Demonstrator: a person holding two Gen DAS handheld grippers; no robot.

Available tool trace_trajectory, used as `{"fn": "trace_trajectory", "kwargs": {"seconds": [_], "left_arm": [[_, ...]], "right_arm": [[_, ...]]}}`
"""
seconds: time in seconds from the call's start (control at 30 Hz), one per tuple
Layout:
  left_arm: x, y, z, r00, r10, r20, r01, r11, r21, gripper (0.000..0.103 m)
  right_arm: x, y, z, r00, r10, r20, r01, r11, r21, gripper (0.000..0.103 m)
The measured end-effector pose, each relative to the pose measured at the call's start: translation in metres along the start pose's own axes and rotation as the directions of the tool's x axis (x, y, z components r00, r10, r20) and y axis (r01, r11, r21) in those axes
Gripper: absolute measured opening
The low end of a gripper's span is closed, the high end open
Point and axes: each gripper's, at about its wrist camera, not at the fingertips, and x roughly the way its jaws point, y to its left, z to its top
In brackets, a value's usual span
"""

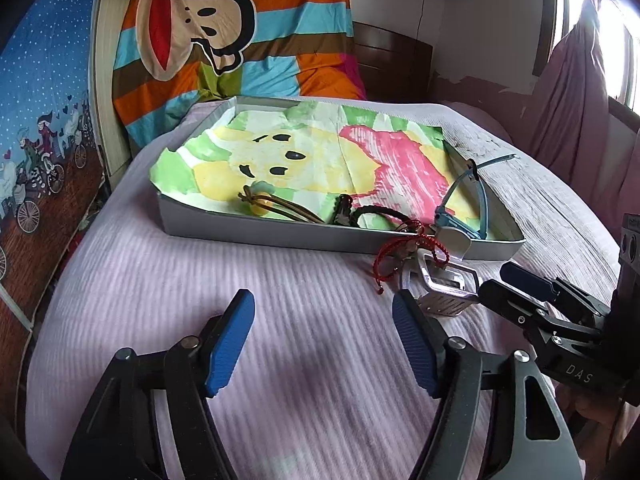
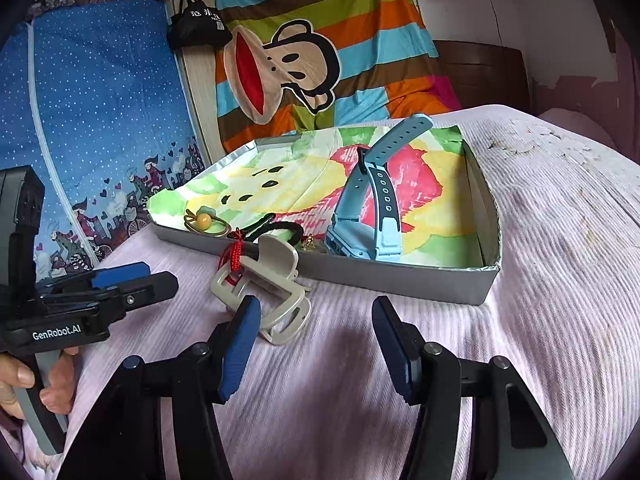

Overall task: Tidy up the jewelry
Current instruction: 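Withdraw both tools toward the red cord and beige claw clip, then grasp the red cord with left tool while right tool grasps the beige claw clip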

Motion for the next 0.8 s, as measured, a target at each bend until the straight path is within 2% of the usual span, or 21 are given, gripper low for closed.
{"fn": "trace_trajectory", "kwargs": {"seconds": [0.23, 0.4, 0.5, 0.63, 0.7, 0.8], "left_arm": [[0.019, 0.003, 0.011, 0.998, -0.053, -0.03, 0.052, 0.998, -0.038, 0.05], [0.03, 0.009, 0.016, 0.992, -0.119, -0.032, 0.116, 0.989, -0.092, 0.045], [0.036, 0.012, 0.017, 0.987, -0.157, -0.034, 0.152, 0.982, -0.115, 0.038], [0.037, 0.011, 0.018, 0.978, -0.205, -0.029, 0.201, 0.972, -0.121, 0.037], [0.038, 0.01, 0.018, 0.976, -0.214, -0.034, 0.209, 0.971, -0.117, 0.037], [0.041, 0.007, 0.017, 0.975, -0.217, -0.048, 0.21, 0.971, -0.113, 0.03]], "right_arm": [[0.011, -0.002, 0.006, 1.0, 0.018, -0.012, -0.018, 0.999, 0.026, 0.046], [0.018, 0.004, 0.006, 0.999, -0.004, -0.047, 0.004, 1.0, 0.002, 0.039], [0.02, 0.006, 0.006, 0.998, -0.01, -0.057, 0.009, 1.0, -0.006, 0.038], [0.022, 0.003, 0.005, 0.998, -0.001, -0.062, 0.002, 1.0, 0.007, 0.038], [0.022, 0.002, 0.004, 0.998, 0.001, -0.063, 0.0, 1.0, 0.01, 0.038], [0.023, 0.003, 0.004, 0.998, -0.002, -0.065, 0.002, 1.0, 0.007, 0.038]]}}
